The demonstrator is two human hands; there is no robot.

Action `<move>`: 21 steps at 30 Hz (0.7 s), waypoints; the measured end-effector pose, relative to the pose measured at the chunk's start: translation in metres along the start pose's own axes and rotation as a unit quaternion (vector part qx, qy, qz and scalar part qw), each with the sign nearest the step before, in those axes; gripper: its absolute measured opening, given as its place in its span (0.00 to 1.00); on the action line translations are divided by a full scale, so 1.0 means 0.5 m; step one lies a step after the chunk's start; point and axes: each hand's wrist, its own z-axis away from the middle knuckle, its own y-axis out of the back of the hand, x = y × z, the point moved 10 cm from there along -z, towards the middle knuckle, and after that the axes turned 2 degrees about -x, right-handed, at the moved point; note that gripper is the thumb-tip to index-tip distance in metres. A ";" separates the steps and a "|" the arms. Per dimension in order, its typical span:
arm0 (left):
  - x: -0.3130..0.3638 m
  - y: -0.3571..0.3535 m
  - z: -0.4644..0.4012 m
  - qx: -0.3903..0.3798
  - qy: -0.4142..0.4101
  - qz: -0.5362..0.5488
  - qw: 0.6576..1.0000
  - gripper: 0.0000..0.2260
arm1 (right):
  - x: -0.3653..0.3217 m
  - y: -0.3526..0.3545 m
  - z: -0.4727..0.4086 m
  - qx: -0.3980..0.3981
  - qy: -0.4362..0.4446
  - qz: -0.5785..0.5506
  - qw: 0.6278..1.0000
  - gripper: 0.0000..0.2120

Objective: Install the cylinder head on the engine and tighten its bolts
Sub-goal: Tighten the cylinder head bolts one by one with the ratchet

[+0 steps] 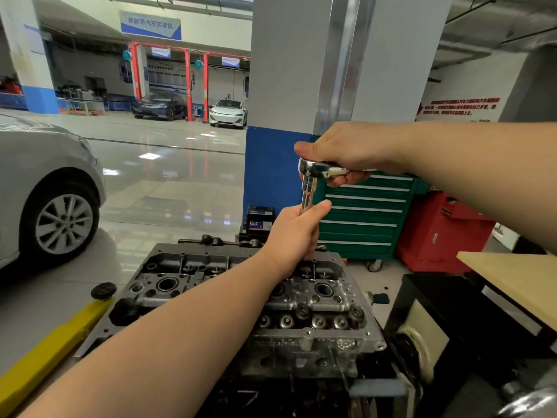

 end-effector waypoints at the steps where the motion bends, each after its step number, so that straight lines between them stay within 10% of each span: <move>1: 0.001 0.002 -0.001 0.004 0.002 -0.004 1.000 0.24 | 0.000 0.001 0.001 0.006 -0.003 0.004 1.000 0.32; 9: 0.026 -0.003 -0.008 -0.004 -0.014 0.000 1.000 0.23 | 0.010 0.148 0.034 0.138 0.004 -0.152 0.979 0.37; 16: 0.082 0.074 -0.011 0.087 0.006 0.028 0.996 0.21 | 0.284 0.032 0.133 0.158 -0.078 -0.137 0.975 0.09; 21: 0.100 0.143 0.008 0.133 0.008 0.008 0.991 0.20 | 0.464 -0.095 0.189 0.127 -0.144 0.028 0.981 0.25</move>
